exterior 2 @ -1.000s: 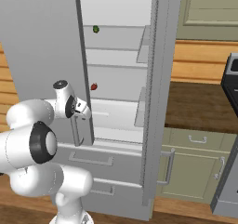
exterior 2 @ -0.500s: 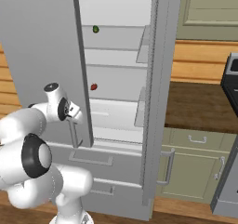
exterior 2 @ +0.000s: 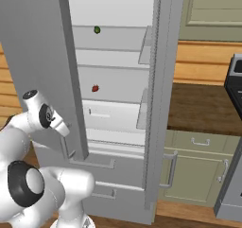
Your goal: Take the strawberry from the fridge and place it on top of the pancake, located on the dining counter.
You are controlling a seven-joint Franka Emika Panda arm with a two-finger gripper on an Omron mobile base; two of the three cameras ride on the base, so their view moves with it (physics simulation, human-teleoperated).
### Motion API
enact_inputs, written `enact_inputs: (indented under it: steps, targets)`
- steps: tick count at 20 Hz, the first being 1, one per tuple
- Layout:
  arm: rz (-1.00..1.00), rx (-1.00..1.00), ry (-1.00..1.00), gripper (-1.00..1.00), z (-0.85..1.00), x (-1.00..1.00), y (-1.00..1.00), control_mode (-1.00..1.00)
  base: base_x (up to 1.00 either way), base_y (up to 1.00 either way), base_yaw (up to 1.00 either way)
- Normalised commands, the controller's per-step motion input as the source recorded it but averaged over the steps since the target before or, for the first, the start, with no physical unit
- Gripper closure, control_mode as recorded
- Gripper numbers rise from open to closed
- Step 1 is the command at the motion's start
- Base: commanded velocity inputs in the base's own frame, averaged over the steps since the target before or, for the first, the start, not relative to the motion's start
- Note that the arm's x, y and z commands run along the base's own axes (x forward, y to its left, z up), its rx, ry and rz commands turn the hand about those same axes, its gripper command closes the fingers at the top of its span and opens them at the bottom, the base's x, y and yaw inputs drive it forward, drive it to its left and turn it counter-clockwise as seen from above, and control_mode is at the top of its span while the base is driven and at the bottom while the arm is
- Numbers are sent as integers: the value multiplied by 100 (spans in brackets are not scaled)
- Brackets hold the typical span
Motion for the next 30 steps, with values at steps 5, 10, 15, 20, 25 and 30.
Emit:
enact_inputs:
  steps: [5, 10, 15, 20, 25, 30]
  targets:
    - [-24, 0, 0, 100, -31, -70, 68, -100, 0, 0, 0]
    - [-27, 0, 0, -100, -30, -82, 73, -100, 0, 0, 0]
    - [-15, -1, 0, -100, -7, -77, 36, -100, 0, 0, 0]
    - [-1, -5, -1, -100, 18, -39, 35, -100, 0, 0, 0]
    - [0, -2, 0, -100, 71, -31, 29, -100, 0, 0, 0]
    - [0, -11, 0, -100, 68, -2, 51, -100, 0, 0, 0]
